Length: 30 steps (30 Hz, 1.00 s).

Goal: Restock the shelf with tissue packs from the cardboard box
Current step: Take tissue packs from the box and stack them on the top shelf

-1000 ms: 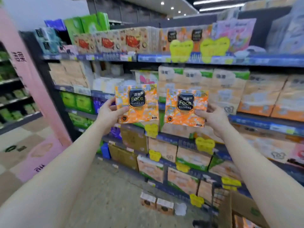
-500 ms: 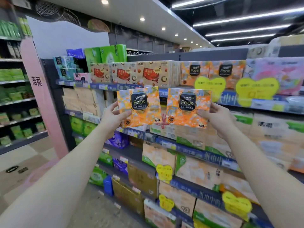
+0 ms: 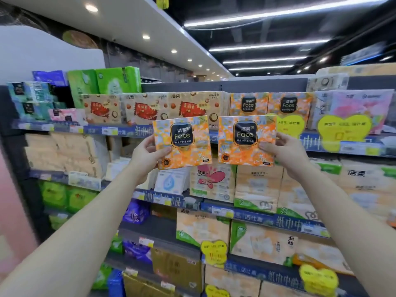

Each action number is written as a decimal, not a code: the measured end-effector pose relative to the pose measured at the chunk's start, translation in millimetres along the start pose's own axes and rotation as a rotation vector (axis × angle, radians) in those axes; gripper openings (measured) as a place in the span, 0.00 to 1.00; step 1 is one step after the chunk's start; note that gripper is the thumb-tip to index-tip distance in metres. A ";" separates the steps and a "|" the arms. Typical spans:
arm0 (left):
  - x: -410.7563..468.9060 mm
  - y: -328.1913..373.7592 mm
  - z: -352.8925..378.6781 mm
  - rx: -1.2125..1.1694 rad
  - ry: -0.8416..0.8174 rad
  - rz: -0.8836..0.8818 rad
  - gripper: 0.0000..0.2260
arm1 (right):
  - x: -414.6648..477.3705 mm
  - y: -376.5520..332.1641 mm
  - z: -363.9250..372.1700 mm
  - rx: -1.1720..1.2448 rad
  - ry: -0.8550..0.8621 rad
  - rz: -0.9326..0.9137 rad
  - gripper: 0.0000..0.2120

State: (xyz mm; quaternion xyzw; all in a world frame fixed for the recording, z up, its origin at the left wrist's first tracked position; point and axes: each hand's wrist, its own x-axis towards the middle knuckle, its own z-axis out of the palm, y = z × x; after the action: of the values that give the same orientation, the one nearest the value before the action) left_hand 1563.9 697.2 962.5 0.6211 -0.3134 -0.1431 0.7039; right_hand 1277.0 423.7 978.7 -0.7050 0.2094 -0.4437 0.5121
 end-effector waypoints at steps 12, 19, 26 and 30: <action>81.6 13.0 13.9 -0.041 -0.233 0.071 0.27 | 18.8 -54.5 8.1 -0.199 0.222 -0.095 0.11; 116.2 37.0 30.8 -0.083 -0.265 0.145 0.39 | 87.4 -91.0 0.1 -0.324 0.228 -0.212 0.11; 138.6 47.2 54.4 -0.074 -0.177 0.181 0.29 | 172.3 -76.6 -4.4 -0.398 0.209 -0.152 0.13; 147.1 44.0 62.1 -0.082 -0.159 0.190 0.32 | 205.5 -45.2 -4.4 -0.444 0.154 -0.044 0.16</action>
State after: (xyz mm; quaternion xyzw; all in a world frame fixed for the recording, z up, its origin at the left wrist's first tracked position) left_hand 1629.4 569.8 1045.7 0.5461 -0.4197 -0.1372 0.7119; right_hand 1372.7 284.9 1104.6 -0.7689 0.3249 -0.4502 0.3171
